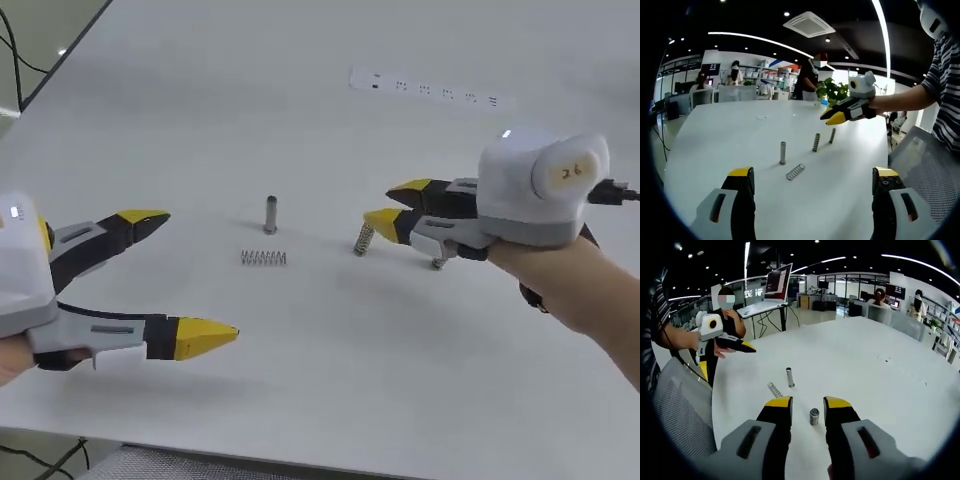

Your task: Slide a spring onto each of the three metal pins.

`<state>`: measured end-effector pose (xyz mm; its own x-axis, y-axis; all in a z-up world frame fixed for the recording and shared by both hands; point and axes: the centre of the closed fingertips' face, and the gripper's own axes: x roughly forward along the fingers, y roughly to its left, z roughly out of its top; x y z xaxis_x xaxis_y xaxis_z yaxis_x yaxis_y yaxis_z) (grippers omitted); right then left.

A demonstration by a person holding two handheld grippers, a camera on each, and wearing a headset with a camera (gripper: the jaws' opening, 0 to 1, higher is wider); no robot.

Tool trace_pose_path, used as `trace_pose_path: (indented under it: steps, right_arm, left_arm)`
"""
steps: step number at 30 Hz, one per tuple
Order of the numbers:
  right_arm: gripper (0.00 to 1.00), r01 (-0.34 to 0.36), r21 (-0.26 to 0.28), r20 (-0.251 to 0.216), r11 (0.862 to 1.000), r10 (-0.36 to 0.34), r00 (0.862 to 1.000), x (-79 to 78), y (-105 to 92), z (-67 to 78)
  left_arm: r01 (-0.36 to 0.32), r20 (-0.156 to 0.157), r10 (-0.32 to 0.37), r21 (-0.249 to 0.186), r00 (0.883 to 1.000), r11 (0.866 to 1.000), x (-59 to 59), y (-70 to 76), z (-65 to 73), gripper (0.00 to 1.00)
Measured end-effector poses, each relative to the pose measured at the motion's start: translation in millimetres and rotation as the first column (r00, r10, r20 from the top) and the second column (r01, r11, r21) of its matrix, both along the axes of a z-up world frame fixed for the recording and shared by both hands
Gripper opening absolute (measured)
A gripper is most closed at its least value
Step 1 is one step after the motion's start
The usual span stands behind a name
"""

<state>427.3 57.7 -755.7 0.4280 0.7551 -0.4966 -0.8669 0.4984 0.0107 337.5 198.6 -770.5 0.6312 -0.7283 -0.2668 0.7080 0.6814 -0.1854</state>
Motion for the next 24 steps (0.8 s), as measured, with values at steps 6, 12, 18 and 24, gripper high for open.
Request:
trace_pose_path:
  steps: [6, 12, 18, 24]
  right_arm:
    - [0.27, -0.018, 0.045, -0.022, 0.999, 0.019, 1.0, -16.4, 2.2, 1.6]
    - [0.28, -0.069, 0.038, -0.045, 0.997, 0.07, 0.997, -33.6, 9.5, -5.2]
    - [0.28, -0.094, 0.02, -0.055, 0.995, 0.095, 0.994, -38.9, 14.7, -10.9]
    - [0.28, -0.156, -0.026, -0.054, 0.987, 0.155, 0.986, -43.4, 25.7, -15.5]
  left_arm:
    - [0.0, -0.001, 0.0, -0.002, 1.0, 1.0, 0.1, -0.3, -0.2, 0.97]
    - [0.005, 0.004, -0.005, 0.019, 1.0, 1.0, -2.2, -0.1, -1.9, 0.97]
    - [0.0, -0.003, 0.0, 0.018, 1.0, 1.0, -4.1, 2.8, -4.3, 0.97]
    - [0.0, -0.005, 0.0, 0.017, 1.0, 1.0, -5.0, 3.4, -5.3, 0.97]
